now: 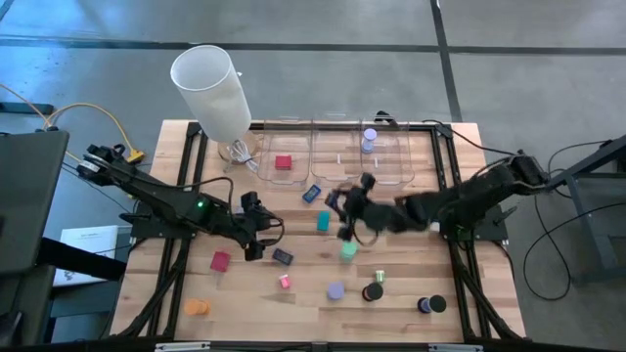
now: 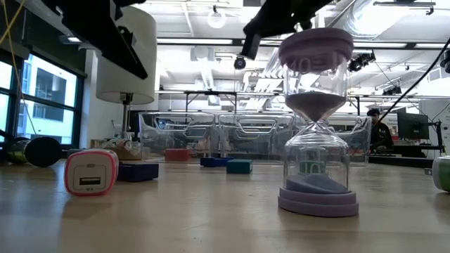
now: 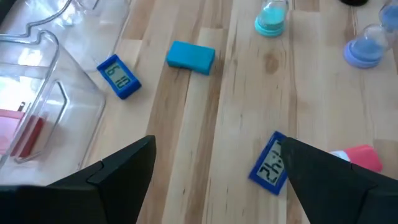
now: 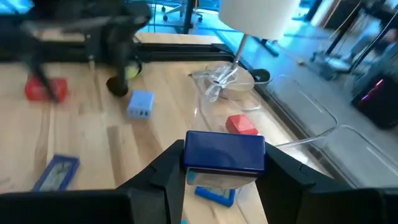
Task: Pick & Place Office items
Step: Put the top purple digital clock into the middle transparent bin
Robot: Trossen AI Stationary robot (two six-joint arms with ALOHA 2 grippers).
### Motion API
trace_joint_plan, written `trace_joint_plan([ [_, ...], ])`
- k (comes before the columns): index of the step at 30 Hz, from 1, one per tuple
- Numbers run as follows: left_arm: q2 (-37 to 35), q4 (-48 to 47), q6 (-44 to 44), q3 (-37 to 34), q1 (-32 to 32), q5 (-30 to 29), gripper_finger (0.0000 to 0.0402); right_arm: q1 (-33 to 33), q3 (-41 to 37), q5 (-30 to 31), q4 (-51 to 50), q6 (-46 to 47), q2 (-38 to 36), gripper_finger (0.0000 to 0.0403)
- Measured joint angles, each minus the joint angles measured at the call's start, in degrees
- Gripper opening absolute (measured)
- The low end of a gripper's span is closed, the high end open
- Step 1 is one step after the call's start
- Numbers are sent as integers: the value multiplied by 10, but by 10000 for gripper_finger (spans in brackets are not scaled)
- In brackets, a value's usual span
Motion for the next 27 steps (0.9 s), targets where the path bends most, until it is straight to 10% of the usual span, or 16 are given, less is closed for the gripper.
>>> trace_joint_plan([
  [16,2,36,-4,-24,-9,3,337,-333,27,-248,-53,65,37,144],
  [27,2,37,-4,-25,-5,3,337,-389,25,-329,-16,80,119,144],
])
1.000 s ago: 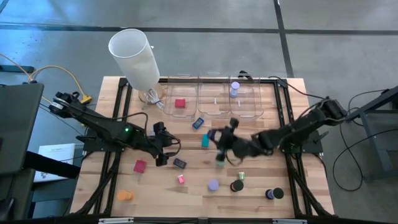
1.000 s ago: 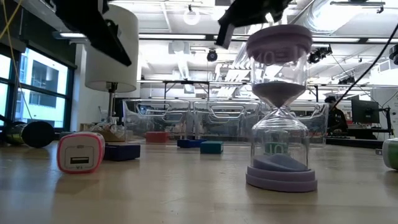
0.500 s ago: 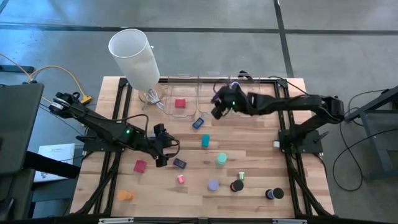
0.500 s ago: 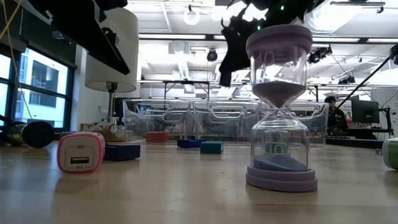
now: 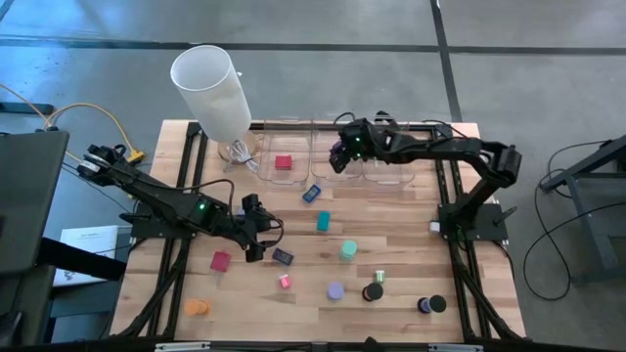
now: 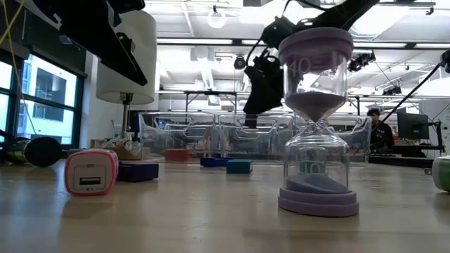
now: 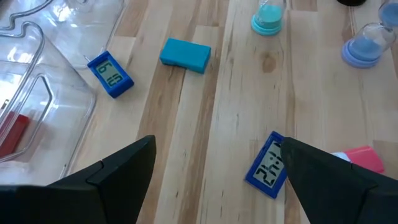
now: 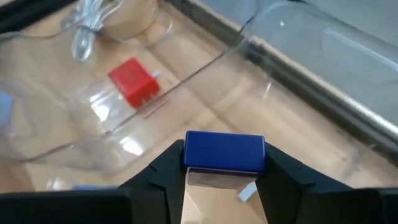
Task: Pick & Place Office items
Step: Put the top purple digital clock into the middle transparent bin, then put the white charger adapter into the left transparent bin
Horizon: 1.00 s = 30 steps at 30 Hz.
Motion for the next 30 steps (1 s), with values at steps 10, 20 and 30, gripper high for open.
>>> trace_joint_plan([
  [10,0,0,0,0,0,0,337,3,0,-3,10,2,1,277],
  [20,0,0,0,0,0,2,337,11,0,-18,33,-12,-32,302],
  [30,0,0,0,0,-3,37,337,115,1,-107,14,-60,-175,297],
])
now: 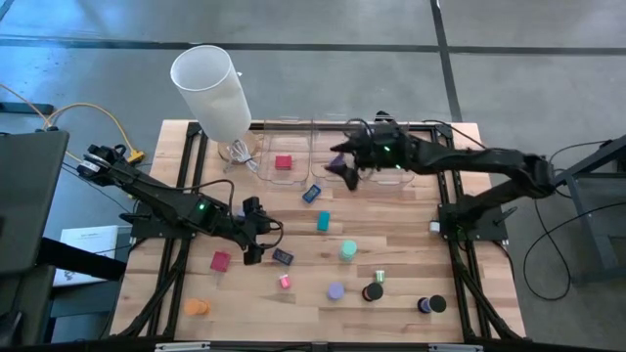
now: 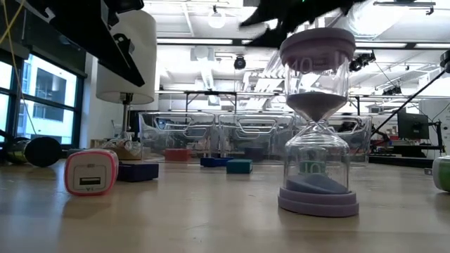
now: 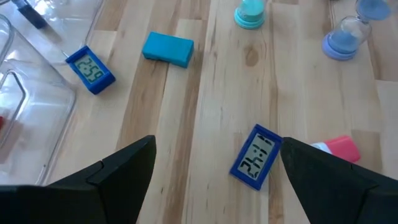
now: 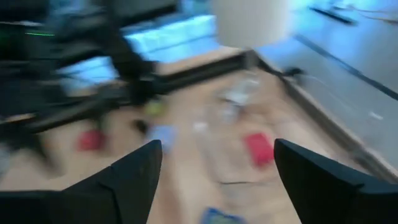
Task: Pick & Place Office items
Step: Put the white charger adapter into the left transparent bin
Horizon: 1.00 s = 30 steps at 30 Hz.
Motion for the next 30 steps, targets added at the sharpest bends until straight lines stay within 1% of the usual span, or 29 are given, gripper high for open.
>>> trace_joint_plan([
  [5,0,0,0,0,-10,2,337,80,0,-50,-49,24,-55,297],
  [8,0,0,0,0,-17,2,337,134,0,-61,-84,48,-77,297],
  [11,0,0,0,0,-22,2,337,186,1,-63,-120,67,-85,297],
  [15,0,1,0,0,-23,1,337,252,0,-60,-160,116,-83,297],
  [18,0,1,0,0,-23,1,337,290,0,-39,-199,153,-81,297],
  [22,0,1,0,0,-23,1,337,327,0,15,-245,217,-79,297],
  [27,0,1,0,0,-23,1,337,359,0,22,-266,301,-79,297],
  [30,0,1,0,0,-23,1,337,372,0,50,-316,354,-79,297],
])
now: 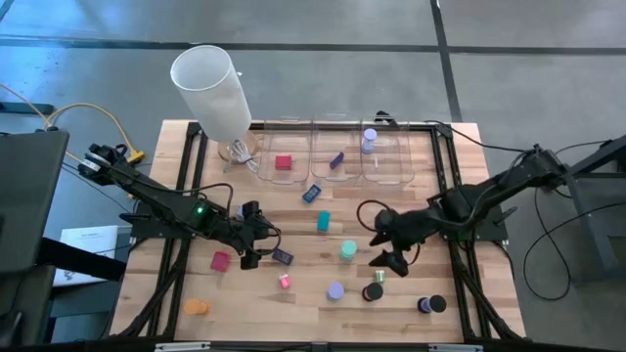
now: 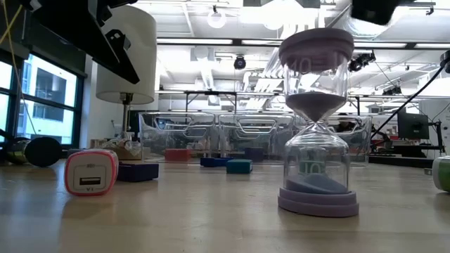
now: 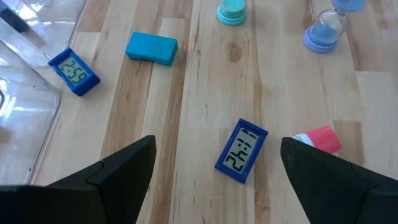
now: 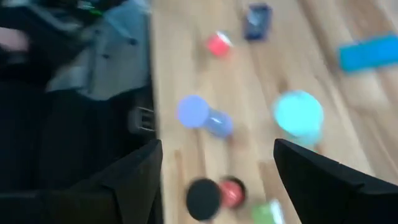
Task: Pick & Place Office items
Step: Put the white charger adapter into the left transparent bin
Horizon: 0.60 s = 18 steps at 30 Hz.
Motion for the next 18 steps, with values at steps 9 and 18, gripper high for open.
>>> trace_joint_plan([
  [9,0,0,0,0,0,0,337,-2,0,125,-328,272,0,297],
  [18,0,0,0,0,0,0,337,-10,-26,121,-453,474,0,297],
])
